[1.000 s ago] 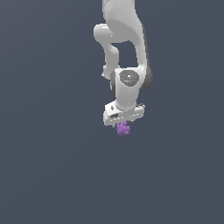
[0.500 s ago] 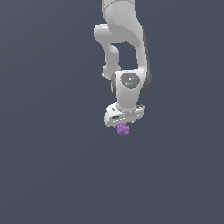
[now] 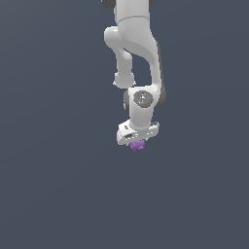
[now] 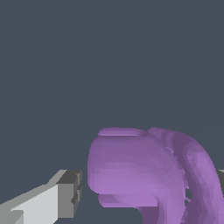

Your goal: Pick up the object and move it to a goal position.

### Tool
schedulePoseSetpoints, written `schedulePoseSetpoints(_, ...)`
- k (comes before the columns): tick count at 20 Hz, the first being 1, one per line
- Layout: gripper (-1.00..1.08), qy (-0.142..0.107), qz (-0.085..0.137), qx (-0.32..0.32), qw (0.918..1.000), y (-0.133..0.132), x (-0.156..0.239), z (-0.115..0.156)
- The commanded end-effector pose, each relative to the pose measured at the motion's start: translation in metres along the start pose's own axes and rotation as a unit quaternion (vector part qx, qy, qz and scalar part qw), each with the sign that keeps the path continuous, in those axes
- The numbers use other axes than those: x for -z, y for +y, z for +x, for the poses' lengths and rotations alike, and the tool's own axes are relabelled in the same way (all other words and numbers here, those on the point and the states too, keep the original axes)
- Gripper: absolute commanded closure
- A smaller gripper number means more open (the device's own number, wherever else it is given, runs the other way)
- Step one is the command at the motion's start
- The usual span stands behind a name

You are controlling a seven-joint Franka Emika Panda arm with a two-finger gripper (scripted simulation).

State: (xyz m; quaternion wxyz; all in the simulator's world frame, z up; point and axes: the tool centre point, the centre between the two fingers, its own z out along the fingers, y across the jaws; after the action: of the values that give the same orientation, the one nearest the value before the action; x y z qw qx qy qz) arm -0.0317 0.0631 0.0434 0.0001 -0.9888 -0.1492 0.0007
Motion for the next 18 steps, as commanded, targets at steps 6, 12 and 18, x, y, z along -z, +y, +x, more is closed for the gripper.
schedulePoseSetpoints(6, 1.08, 0.001, 0.000, 0.000, 1.0000, 0.0002, -0.0038, 0.0010)
schedulePoseSetpoints(12, 1.08, 0.001, 0.000, 0.000, 1.0000, 0.0002, -0.0038, 0.0010)
schedulePoseSetpoints(18, 1.08, 0.010, -0.001, 0.005, 0.9999, 0.0036, 0.0022, 0.0064)
